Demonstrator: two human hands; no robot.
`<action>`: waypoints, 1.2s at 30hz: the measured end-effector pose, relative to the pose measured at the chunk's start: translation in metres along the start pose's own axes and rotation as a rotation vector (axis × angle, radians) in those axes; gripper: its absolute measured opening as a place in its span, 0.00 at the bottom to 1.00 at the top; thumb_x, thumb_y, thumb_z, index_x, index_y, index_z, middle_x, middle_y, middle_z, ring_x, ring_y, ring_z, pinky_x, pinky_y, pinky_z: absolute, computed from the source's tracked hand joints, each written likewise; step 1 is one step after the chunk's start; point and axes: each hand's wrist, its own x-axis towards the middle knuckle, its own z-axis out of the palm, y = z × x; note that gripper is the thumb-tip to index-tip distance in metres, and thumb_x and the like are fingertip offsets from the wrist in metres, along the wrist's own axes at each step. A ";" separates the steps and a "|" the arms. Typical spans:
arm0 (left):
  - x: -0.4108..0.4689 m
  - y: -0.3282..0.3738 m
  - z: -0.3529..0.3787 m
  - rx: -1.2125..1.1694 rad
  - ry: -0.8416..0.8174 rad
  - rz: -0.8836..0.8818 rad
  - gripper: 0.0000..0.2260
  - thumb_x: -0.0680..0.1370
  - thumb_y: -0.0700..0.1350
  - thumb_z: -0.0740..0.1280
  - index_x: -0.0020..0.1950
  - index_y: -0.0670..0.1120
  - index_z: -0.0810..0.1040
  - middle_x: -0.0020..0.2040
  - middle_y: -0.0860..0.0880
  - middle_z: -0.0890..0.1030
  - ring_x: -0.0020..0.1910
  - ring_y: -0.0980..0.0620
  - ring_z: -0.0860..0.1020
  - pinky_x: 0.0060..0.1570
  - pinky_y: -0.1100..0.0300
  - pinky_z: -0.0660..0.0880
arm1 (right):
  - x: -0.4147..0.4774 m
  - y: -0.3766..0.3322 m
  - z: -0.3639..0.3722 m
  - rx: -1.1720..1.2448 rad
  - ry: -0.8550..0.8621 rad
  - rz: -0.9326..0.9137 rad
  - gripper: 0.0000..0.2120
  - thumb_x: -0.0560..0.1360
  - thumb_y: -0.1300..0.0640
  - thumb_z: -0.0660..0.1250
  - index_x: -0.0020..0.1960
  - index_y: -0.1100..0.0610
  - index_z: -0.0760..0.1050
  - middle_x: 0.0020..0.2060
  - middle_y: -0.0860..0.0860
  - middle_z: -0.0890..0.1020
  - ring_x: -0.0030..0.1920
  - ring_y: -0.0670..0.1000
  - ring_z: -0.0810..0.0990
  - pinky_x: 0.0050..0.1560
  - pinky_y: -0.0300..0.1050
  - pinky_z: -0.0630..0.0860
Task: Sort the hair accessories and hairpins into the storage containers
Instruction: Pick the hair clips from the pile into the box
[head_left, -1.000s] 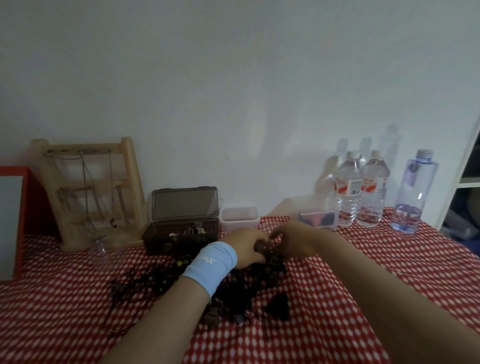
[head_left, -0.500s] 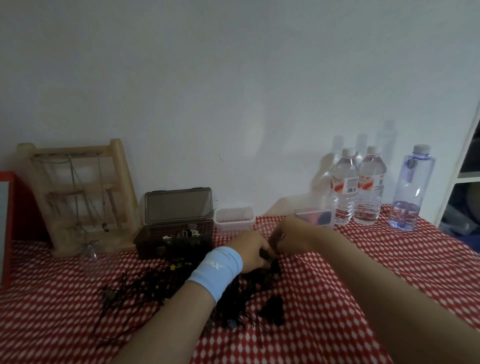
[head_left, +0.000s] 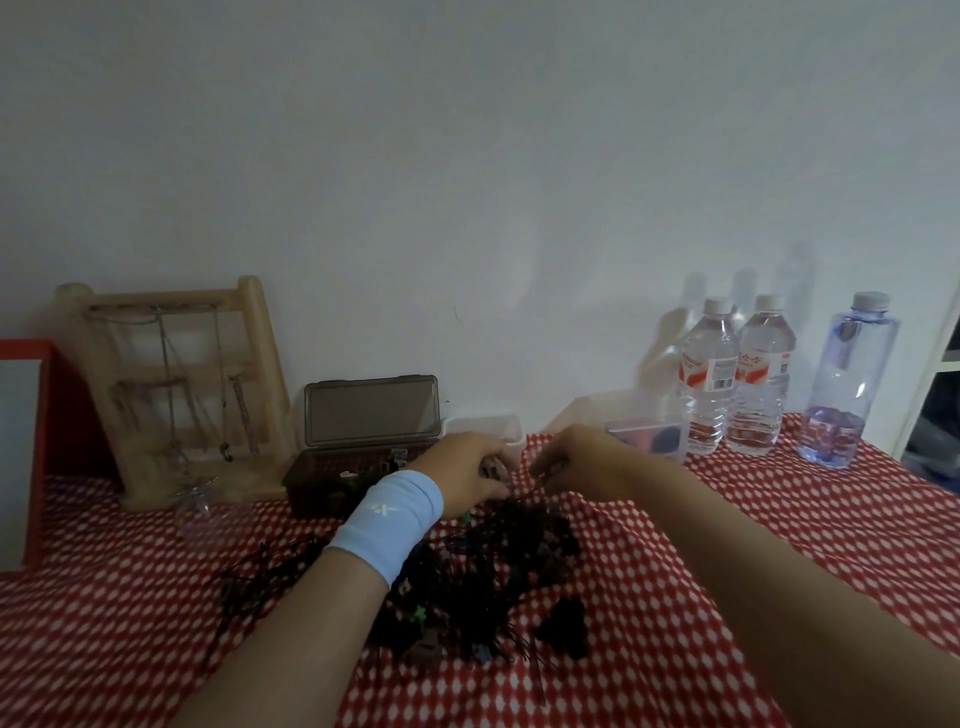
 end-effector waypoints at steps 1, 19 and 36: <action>0.000 -0.002 -0.002 -0.007 0.015 -0.004 0.11 0.75 0.46 0.73 0.57 0.52 0.82 0.58 0.54 0.81 0.57 0.54 0.78 0.59 0.63 0.70 | 0.001 -0.003 -0.002 0.026 0.018 -0.016 0.15 0.74 0.59 0.73 0.59 0.49 0.82 0.54 0.45 0.84 0.51 0.43 0.80 0.60 0.40 0.75; -0.018 -0.109 -0.070 0.033 0.281 -0.230 0.14 0.75 0.43 0.72 0.61 0.48 0.80 0.62 0.50 0.79 0.60 0.51 0.76 0.54 0.67 0.67 | 0.100 -0.107 0.032 0.103 0.124 -0.246 0.17 0.73 0.60 0.75 0.62 0.53 0.82 0.53 0.48 0.85 0.50 0.46 0.80 0.56 0.41 0.77; -0.018 -0.036 -0.031 -0.125 0.198 0.029 0.04 0.77 0.42 0.69 0.50 0.49 0.82 0.46 0.55 0.80 0.45 0.56 0.78 0.46 0.66 0.73 | 0.045 -0.066 0.001 0.005 0.030 -0.079 0.11 0.74 0.61 0.71 0.43 0.44 0.81 0.42 0.42 0.83 0.37 0.39 0.81 0.44 0.35 0.75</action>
